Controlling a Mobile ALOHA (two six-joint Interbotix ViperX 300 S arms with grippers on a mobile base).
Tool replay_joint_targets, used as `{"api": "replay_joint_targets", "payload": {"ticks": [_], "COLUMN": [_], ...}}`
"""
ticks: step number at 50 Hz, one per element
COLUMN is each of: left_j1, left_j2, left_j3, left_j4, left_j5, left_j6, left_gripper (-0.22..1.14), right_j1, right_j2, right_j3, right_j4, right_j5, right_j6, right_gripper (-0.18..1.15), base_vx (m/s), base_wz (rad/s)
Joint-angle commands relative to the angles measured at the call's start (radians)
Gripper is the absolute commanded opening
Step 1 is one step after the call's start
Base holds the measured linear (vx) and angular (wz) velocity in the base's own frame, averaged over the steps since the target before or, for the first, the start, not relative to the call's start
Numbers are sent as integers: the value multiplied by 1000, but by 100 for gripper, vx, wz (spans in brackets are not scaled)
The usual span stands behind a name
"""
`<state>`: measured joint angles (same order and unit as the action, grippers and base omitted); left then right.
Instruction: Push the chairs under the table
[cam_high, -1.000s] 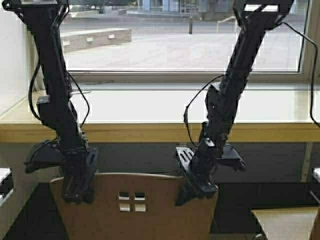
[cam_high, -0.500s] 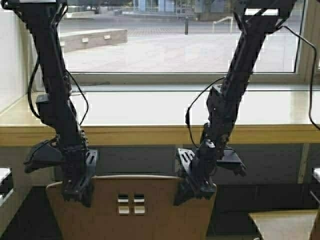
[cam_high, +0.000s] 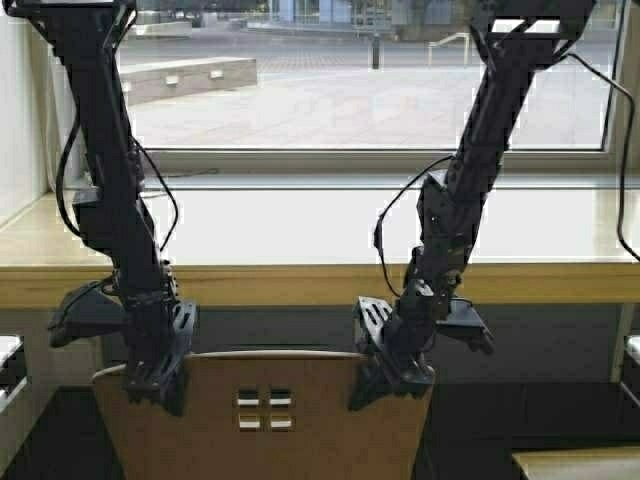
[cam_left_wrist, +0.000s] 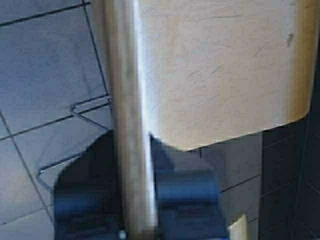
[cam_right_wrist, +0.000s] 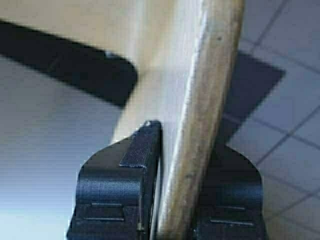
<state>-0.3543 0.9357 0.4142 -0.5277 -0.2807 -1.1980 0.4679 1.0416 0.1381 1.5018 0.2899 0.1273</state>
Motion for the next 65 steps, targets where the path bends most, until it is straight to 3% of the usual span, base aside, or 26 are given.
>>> {"api": "replay_joint_targets", "payload": {"ticks": [1, 36, 65], "left_j1": [2, 2, 3], "left_j2": [-37, -72, -6], "left_j3": [-17, 6, -49], "left_j4": [11, 9, 9], "left_j5": [-17, -11, -12], "left_j6": [17, 49, 57], "left_gripper": [5, 5, 5], "right_j1": [8, 12, 11], "right_j2": [2, -11, -6], "right_j3": [-34, -5, -3], "right_j4": [-11, -20, -20], "right_j5": [-2, -31, -78], "right_j6": [-46, -49, -48], "right_gripper": [5, 5, 5], "base_vx": [22, 23, 20], "base_wz": [3, 3, 0]}}
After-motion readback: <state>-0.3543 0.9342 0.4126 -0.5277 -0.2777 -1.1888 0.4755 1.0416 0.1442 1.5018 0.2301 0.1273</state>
